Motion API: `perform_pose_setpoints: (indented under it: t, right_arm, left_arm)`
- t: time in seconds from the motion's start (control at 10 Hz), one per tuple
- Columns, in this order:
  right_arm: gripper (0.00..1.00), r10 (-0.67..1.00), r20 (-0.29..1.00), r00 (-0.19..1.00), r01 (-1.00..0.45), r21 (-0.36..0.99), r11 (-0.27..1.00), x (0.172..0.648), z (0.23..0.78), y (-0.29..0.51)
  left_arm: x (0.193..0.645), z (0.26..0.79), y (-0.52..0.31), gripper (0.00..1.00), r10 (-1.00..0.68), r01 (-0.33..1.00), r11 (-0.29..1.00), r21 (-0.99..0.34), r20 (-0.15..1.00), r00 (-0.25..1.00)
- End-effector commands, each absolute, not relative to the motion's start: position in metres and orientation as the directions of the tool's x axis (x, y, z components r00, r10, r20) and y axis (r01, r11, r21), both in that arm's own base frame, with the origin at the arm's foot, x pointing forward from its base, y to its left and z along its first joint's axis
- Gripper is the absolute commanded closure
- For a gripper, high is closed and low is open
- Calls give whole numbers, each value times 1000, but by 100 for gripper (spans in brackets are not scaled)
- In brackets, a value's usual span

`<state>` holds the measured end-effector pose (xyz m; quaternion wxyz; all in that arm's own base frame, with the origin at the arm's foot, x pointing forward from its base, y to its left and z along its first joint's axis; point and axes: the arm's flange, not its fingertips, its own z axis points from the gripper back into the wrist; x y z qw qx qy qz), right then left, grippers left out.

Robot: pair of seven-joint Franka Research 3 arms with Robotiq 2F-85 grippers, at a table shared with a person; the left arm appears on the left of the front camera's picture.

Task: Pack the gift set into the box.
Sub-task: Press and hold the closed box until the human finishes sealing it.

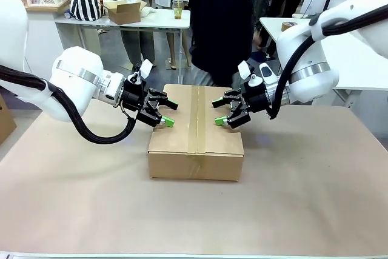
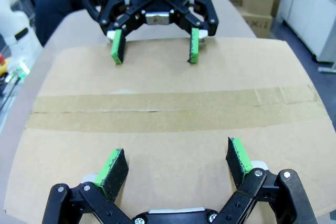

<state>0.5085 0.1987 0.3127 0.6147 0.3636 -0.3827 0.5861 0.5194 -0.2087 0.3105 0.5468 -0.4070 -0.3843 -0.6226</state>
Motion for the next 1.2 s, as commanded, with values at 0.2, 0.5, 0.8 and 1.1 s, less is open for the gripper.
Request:
perform_pose_setpoints:
  t: [0.2,0.5,0.8,1.1]
  right_arm:
    - [0,453,892,21,-999,-4,53,508,310,198]
    - [0,453,892,21,-999,-4,53,508,310,198]
    - [0,453,892,21,-999,-4,53,508,310,198]
    - [0,453,892,21,-999,-4,53,508,310,198]
  left_arm:
    - [519,307,-208,0,-373,994,-104,31,925,-68]
    - [519,307,-208,0,-373,994,-104,31,925,-68]
    - [519,307,-208,0,-373,994,-104,31,925,-68]
    - [519,307,-208,0,-373,994,-104,31,925,-68]
